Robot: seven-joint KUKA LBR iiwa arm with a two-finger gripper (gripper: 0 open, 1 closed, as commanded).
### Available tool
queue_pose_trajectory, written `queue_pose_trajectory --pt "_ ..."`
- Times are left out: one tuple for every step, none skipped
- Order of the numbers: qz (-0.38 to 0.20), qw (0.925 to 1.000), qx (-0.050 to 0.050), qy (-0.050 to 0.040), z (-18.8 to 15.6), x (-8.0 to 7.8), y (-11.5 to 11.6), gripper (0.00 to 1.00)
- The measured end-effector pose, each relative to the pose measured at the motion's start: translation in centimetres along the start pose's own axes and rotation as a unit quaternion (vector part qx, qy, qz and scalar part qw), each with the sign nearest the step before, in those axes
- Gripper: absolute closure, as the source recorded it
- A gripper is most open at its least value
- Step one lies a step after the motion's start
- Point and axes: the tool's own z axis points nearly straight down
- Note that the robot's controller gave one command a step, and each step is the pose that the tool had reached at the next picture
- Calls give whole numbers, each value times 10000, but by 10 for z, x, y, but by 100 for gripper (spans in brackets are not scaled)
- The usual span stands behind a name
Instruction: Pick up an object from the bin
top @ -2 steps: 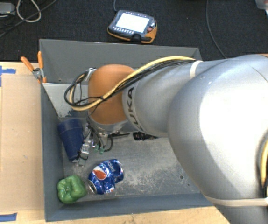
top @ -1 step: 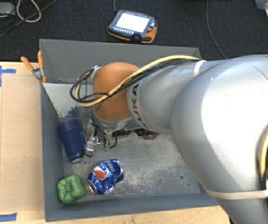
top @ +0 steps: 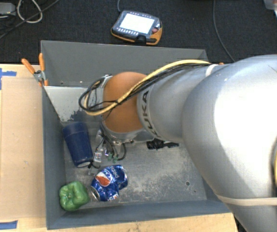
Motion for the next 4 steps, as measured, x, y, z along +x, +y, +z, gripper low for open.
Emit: queue_pose_trajectory --pt "-165 9999 13 -10 14 -6 -2 0" --pt "1088 9941 -8 3 15 -45 -59 0" --pt "190 9998 10 0 16 14 -62 0" --pt "-22 10000 8 -18 13 -42 -123 0"
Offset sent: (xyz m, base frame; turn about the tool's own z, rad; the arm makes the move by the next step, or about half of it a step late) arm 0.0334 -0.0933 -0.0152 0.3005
